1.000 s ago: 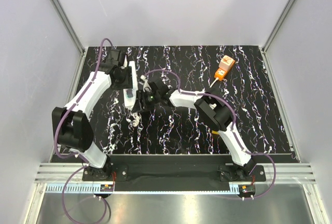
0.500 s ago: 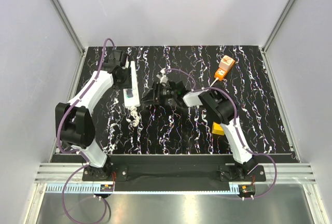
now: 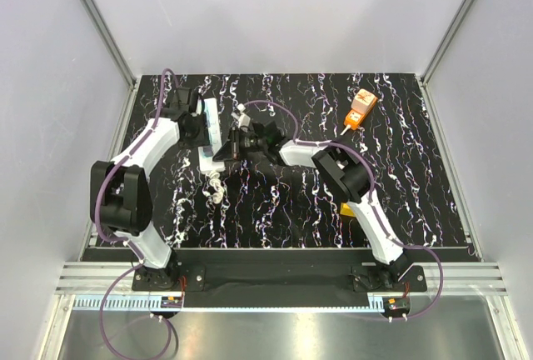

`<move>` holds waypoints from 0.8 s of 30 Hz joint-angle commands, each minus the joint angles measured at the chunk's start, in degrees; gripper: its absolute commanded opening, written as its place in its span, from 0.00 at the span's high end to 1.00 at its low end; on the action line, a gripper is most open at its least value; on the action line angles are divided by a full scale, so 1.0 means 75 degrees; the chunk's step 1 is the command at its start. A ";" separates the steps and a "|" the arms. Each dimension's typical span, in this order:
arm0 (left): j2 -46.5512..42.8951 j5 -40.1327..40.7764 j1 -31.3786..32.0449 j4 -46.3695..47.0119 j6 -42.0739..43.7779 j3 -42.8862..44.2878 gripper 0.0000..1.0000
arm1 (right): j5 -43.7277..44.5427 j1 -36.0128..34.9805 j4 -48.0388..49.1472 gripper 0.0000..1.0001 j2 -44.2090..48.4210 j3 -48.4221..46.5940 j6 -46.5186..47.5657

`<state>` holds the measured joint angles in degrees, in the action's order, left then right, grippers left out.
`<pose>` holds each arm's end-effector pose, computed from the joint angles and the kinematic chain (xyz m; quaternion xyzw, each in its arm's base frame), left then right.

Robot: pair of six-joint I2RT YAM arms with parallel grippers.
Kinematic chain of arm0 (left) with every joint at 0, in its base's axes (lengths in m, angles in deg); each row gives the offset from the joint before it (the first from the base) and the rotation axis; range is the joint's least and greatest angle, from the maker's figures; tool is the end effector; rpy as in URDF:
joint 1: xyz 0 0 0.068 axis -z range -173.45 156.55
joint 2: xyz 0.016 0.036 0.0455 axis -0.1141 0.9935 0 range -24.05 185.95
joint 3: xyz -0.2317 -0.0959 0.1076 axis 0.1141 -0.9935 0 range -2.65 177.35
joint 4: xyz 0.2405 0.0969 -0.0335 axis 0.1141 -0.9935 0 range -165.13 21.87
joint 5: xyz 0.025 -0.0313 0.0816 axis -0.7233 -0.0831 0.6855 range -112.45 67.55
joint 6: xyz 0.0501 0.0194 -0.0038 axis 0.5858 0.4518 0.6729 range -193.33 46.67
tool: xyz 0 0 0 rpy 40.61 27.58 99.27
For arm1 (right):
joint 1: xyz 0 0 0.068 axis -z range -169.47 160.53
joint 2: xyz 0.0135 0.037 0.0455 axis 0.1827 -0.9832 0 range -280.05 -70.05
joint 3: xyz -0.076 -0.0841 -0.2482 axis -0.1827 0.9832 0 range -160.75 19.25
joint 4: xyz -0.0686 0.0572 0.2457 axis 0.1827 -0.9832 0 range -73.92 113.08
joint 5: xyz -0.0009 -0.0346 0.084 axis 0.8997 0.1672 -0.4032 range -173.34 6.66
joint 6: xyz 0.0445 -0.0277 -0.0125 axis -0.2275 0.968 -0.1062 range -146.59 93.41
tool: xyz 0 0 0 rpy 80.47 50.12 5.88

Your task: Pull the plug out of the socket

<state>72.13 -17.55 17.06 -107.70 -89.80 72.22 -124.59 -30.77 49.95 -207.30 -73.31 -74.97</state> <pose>0.3463 -0.0612 0.2473 -0.0610 0.9651 -0.0183 0.2539 0.3798 0.3649 0.1323 -0.1604 0.7677 0.5906 0.1902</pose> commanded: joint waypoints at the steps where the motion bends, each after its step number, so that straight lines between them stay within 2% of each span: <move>1: -0.0086 -0.0291 -0.0064 0.0623 -0.0183 -0.0092 0.50 | 0.0297 -0.0154 -0.0793 0.86 -0.0110 -0.0409 0.0708; 6: -0.0051 -0.0384 -0.0064 0.0823 -0.0346 -0.0209 0.50 | 0.0426 -0.0201 -0.1823 1.00 -0.0507 -0.1146 0.0837; 11: 0.0043 -0.0596 -0.0064 0.1010 -0.0523 -0.0268 0.49 | 0.0871 -0.0236 -0.2597 1.00 -0.0637 -0.1499 0.0884; 24: 0.0312 -0.0233 0.0029 0.1058 -0.0535 -0.0338 0.52 | 0.0966 -0.0236 -0.3009 1.00 -0.0860 -0.1792 0.0732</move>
<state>74.36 -20.50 16.97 -101.82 -93.56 69.93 -119.76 -32.13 30.41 -212.31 -85.44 -70.34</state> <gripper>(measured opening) 0.490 0.010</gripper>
